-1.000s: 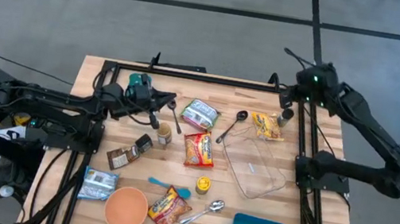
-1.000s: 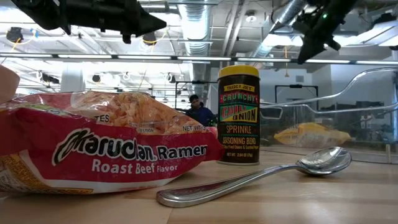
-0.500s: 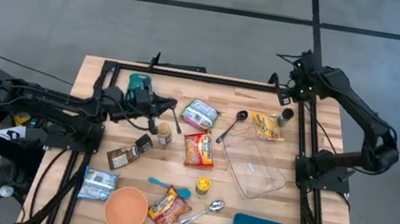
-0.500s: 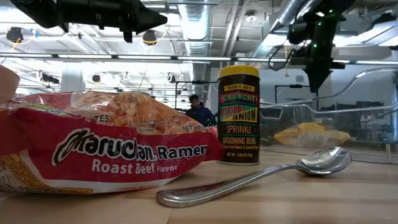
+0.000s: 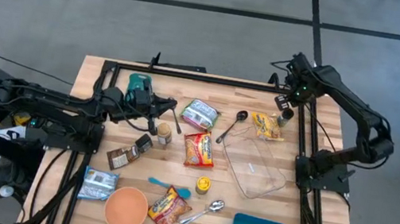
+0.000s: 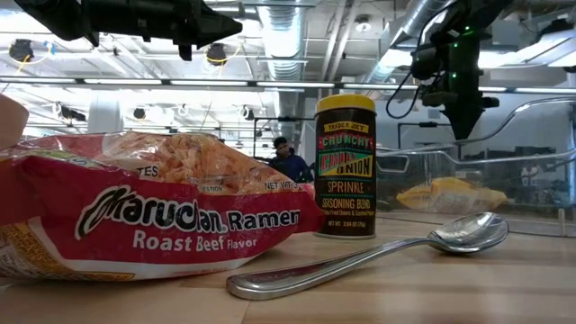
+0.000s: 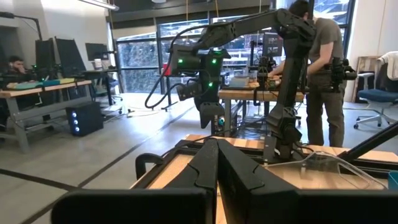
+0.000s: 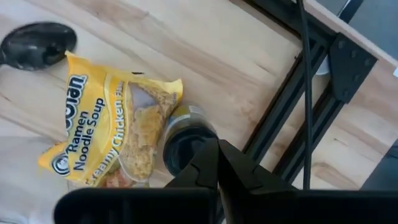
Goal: Pick & Place Food Item
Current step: Put the black spice bottle into the blue bin
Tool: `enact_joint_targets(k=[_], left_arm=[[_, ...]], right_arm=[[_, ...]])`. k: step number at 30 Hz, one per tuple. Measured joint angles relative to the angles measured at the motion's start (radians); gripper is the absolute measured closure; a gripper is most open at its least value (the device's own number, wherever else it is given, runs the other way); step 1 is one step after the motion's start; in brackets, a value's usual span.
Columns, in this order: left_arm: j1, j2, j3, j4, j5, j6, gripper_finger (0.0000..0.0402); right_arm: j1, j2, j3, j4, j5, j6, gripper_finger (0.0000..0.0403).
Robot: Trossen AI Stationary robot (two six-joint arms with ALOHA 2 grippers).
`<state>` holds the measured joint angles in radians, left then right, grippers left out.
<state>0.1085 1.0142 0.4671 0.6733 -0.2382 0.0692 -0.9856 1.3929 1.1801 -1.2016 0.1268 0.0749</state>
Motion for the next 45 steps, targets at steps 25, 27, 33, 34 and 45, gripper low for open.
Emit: enact_joint_targets(k=[25, 27, 33, 34, 45], left_arm=[[0.000, 0.000, 0.000, 0.015, 0.000, -0.032, 0.0402], [0.000, 0.000, 0.000, 0.010, 0.000, -0.032, 0.0402], [0.000, 0.000, 0.000, 0.007, 0.000, -0.032, 0.0402], [0.000, 0.000, 0.000, 0.007, 0.000, -0.032, 0.0402], [0.000, 0.000, 0.000, 0.007, 0.000, -0.033, 0.0402]], right_arm=[[0.084, -0.009, -0.005, -0.131, -0.073, 0.188, 0.0359], [0.089, -0.031, -0.014, -0.130, -0.071, 0.188, 0.0359], [0.067, -0.113, -0.049, -0.068, -0.071, 0.189, 0.0360], [0.056, -0.124, -0.052, -0.056, -0.072, 0.192, 0.0360], [0.015, -0.124, -0.058, -0.050, -0.075, 0.206, 0.0354]])
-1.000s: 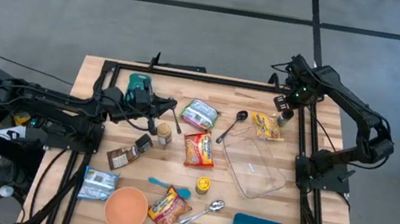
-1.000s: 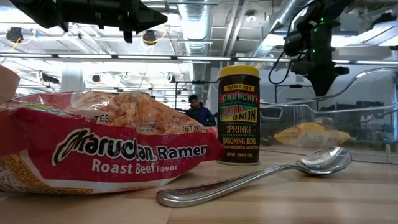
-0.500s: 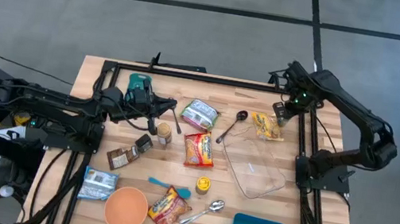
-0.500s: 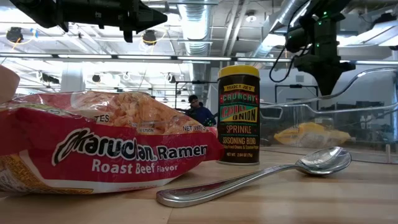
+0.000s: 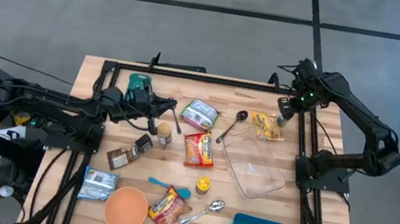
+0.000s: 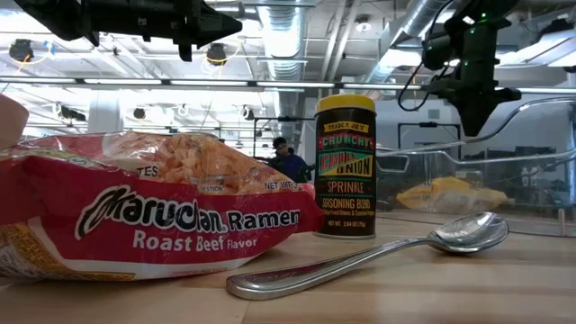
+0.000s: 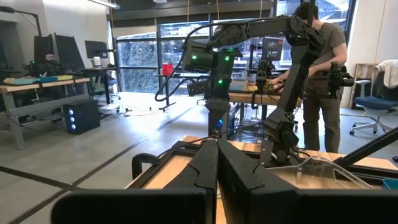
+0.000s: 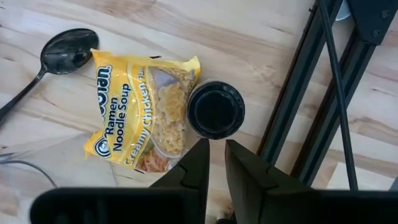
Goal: Pick & Place Food Item
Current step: Put the black spice bottle into the blue bin
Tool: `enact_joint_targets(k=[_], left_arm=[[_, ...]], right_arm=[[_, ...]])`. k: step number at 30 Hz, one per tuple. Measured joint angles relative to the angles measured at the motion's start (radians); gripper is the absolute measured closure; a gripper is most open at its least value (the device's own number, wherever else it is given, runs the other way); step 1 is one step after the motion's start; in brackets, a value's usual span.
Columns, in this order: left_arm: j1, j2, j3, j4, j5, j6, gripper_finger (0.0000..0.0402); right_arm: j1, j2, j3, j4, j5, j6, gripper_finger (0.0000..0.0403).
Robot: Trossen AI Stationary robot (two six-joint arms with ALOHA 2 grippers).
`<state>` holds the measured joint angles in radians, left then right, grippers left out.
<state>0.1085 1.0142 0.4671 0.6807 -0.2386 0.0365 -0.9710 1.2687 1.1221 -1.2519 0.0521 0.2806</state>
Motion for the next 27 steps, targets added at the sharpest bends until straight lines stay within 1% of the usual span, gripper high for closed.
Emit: enact_joint_targets(k=[5, 9, 12, 18, 20, 23, 27], left_arm=[[0.000, 0.000, 0.000, 0.000, 0.000, 0.000, 0.0402], [0.000, 0.000, 0.000, 0.000, 0.000, 0.000, 0.0402], [0.000, 0.000, 0.000, 0.000, 0.000, 0.000, 0.0402], [0.000, 0.000, 0.000, 0.000, 0.000, 0.000, 0.0402], [0.000, 0.000, 0.000, 0.000, 0.000, 0.000, 0.0402], [0.000, 0.000, 0.000, 0.000, 0.000, 0.000, 0.0402], [0.000, 0.000, 0.000, 0.000, 0.000, 0.000, 0.0402]], right_arm=[[0.000, 0.004, 0.000, 0.001, 0.000, -0.003, 0.0336], [0.000, 0.004, 0.000, 0.001, 0.000, -0.003, 0.0308], [0.000, 0.004, 0.000, 0.003, 0.000, 0.000, 0.0271], [0.000, 0.028, 0.000, 0.004, 0.003, 0.016, 0.0174], [0.000, 0.047, 0.000, 0.007, 0.012, 0.019, 0.0153], [0.001, 0.077, 0.000, 0.021, 0.024, 0.025, 0.0142], [0.001, 0.107, 0.000, 0.043, 0.024, 0.027, 0.0143]])
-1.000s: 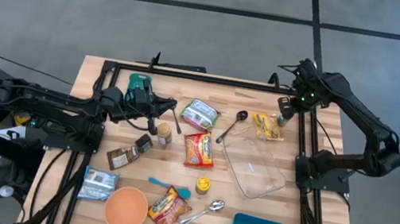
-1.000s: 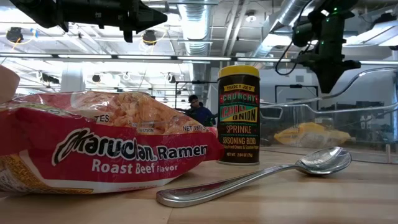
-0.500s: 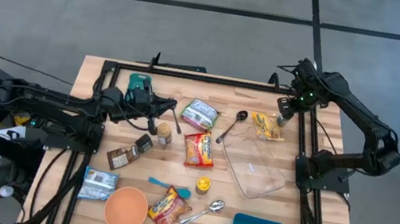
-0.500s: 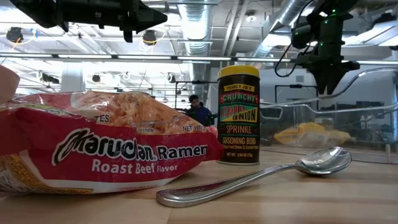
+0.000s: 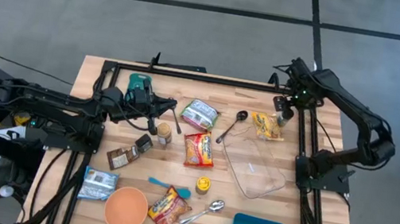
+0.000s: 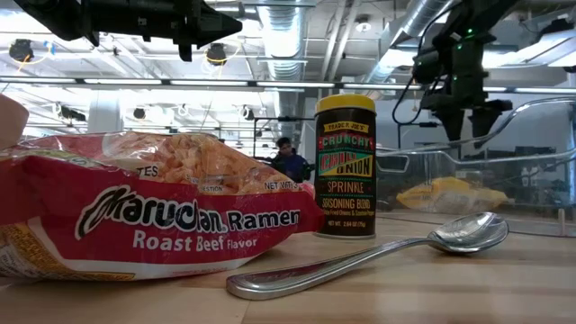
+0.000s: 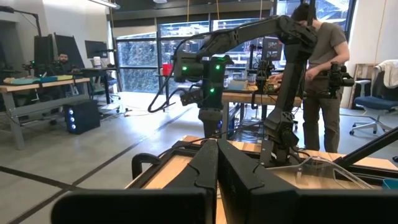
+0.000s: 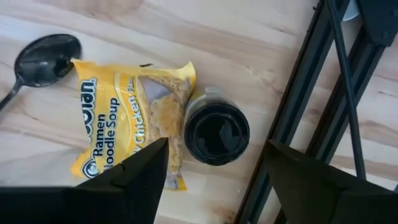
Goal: Pick & Place Food Item
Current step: Put the black spice bottle into the blue bin
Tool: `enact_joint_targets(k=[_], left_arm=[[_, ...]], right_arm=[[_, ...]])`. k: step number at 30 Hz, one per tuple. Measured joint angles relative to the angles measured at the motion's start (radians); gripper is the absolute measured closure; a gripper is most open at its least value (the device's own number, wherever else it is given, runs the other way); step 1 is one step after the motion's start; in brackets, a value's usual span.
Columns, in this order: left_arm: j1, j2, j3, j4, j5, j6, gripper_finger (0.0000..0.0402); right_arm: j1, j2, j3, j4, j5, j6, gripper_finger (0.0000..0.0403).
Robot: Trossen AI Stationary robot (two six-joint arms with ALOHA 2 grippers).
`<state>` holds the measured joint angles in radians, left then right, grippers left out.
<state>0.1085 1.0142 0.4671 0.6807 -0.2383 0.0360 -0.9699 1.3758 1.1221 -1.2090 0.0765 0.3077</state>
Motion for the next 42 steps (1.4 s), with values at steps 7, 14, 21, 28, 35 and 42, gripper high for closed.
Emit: enact_joint_targets(k=[7, 14, 21, 28, 35, 42], left_arm=[[0.000, 0.000, 0.000, 0.000, 0.000, 0.000, 0.0402], [0.000, 0.000, 0.000, 0.000, 0.000, 0.000, 0.0402], [0.000, 0.000, 0.000, 0.001, 0.000, 0.000, 0.0402], [0.000, 0.000, 0.000, 0.000, 0.000, 0.000, 0.0402], [0.000, 0.000, 0.000, 0.000, 0.000, 0.000, 0.0402], [0.000, 0.000, 0.000, 0.000, 0.000, 0.000, 0.0402]], right_arm=[[0.000, 0.032, -0.008, 0.005, 0.002, 0.000, 0.0144], [-0.001, 0.035, -0.090, 0.074, 0.002, -0.015, 0.0144], [-0.001, 0.031, -0.127, 0.134, 0.001, -0.018, 0.0144], [-0.001, 0.031, -0.150, 0.182, 0.001, -0.019, 0.0144], [-0.001, 0.031, -0.150, 0.195, 0.000, -0.014, 0.0144], [0.003, 0.031, -0.150, 0.193, -0.001, 0.015, 0.0144]])
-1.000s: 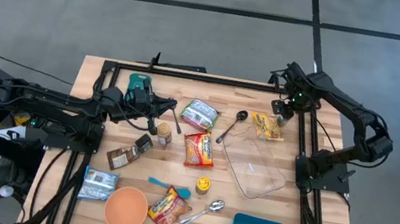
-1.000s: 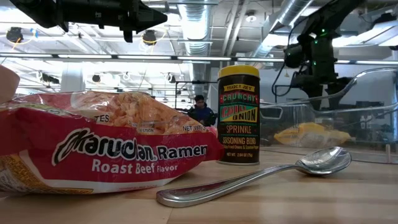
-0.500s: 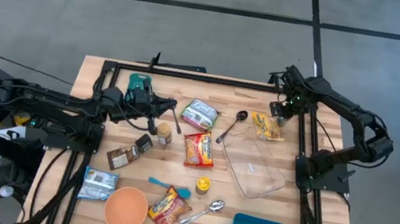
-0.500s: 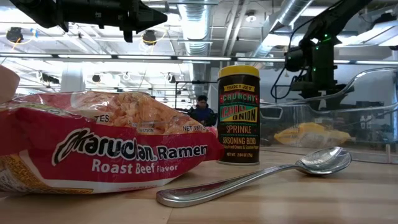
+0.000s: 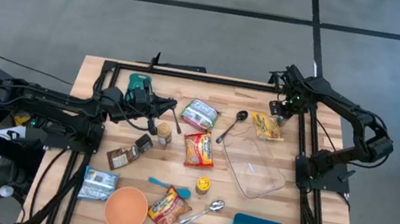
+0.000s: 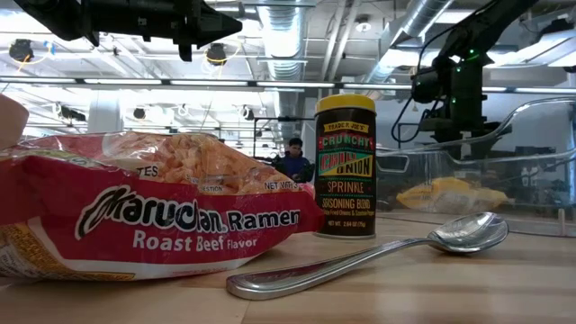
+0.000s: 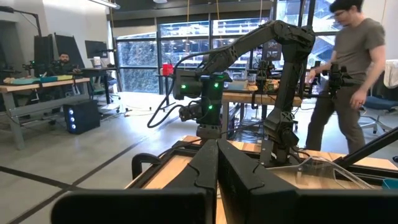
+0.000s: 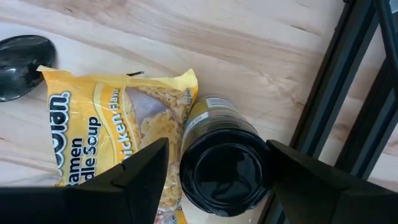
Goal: Pick & Place Food Item
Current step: Put the black spice bottle into the blue bin
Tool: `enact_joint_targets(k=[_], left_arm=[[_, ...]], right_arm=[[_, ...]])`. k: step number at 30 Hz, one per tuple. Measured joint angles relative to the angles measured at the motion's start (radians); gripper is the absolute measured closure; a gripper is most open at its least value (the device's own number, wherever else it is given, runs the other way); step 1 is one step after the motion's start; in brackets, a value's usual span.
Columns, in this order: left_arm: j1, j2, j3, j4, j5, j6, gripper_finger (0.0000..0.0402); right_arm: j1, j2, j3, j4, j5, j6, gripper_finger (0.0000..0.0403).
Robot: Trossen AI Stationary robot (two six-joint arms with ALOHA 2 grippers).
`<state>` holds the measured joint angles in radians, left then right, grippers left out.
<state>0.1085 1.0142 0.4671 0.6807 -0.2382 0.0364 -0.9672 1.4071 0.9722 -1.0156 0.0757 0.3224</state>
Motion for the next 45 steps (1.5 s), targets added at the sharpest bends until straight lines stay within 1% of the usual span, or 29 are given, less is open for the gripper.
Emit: enact_joint_targets(k=[4, 9, 13, 25, 32, 40, 45], left_arm=[[0.000, 0.000, 0.000, 0.000, 0.000, 0.000, 0.0402], [0.000, 0.000, 0.000, 0.000, 0.000, 0.000, 0.0402], [0.000, 0.000, 0.000, 0.000, 0.000, 0.000, 0.0402], [0.000, 0.000, 0.000, 0.000, 0.000, 0.000, 0.0402], [0.000, 0.000, 0.000, 0.000, 0.000, 0.000, 0.0402], [0.000, 0.000, 0.000, 0.000, 0.000, 0.000, 0.0402], [0.000, 0.000, 0.000, 0.000, 0.000, 0.000, 0.0402]], right_arm=[[0.013, 0.000, -0.021, 0.007, 0.000, 0.026, 0.0144], [0.013, 0.000, -0.071, 0.036, 0.001, 0.021, 0.0144], [0.003, 0.000, -0.078, 0.066, 0.001, 0.016, 0.0148], [0.002, 0.000, -0.078, 0.081, 0.003, 0.011, 0.0187], [0.002, 0.000, -0.078, 0.080, 0.003, 0.011, 0.0181], [0.002, 0.000, -0.078, 0.078, 0.003, 0.011, 0.0195], [0.002, 0.000, -0.078, 0.078, 0.003, 0.011, 0.0189]])
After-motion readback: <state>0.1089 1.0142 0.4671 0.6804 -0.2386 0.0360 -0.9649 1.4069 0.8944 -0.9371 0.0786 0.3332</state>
